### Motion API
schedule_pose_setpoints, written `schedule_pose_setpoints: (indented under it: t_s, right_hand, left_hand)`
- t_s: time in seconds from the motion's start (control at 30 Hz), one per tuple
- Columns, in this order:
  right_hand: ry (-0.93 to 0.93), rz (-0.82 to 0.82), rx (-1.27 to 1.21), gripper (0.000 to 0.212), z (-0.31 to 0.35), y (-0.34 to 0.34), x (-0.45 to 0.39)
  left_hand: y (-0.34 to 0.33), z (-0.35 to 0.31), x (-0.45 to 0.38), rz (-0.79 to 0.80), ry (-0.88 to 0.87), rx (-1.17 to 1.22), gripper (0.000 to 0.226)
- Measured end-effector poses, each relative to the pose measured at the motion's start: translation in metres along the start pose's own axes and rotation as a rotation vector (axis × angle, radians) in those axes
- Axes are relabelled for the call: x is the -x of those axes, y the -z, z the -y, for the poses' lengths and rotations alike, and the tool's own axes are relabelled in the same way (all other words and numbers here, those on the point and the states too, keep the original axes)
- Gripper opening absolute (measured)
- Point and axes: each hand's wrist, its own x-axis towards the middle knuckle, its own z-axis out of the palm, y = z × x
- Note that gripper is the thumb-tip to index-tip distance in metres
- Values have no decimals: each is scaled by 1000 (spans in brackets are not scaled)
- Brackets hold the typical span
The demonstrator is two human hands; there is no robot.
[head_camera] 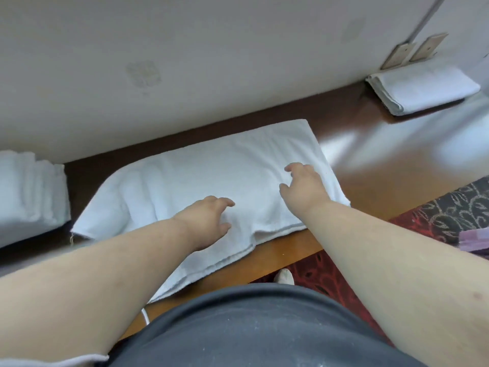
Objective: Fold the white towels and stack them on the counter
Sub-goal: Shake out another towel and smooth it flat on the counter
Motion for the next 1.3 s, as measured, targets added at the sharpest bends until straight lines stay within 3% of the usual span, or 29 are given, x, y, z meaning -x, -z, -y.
schedule_pose_setpoints:
  t_s: [0.2,0.33,0.43,0.6,0.7,0.83,0.93,1.03,1.13,1.3]
  right_hand:
    - [478,295,258,48,117,-54,4]
    - [672,445,402,52,181,-93,14]
    - [787,480,484,53,225,-117,17]
    - [943,461,562,49,287,-153,19]
    - [1013,469,590,48,310,-174,20]
    - [1080,509,818,61,324,-203,23]
    - [1153,473,846,39,328,-218,16]
    - [1137,456,547,30,331,-214,-1]
    - [1029,380,325,33,338,-201,-22]
    - [949,368,373,33,353,-204,-40]
  left_hand:
    - [10,93,66,-213,374,-2,64]
    - [-13,126,105,-242,611,300,83]
    - [-36,136,123,-327,754,513,88]
    - [-57,148,126,-453,869,619,91]
    - [-63,149,125,-489,900,653,76]
    - [-74,146,125,-545,904,657,35]
    - [-82,144,126,-623,887,688,62]
    - [-83,139,132,-623,905,758,82]
    - [-80,134,138,-543,909,732,83]
    - [-78,140,148,-485,1003,644,57]
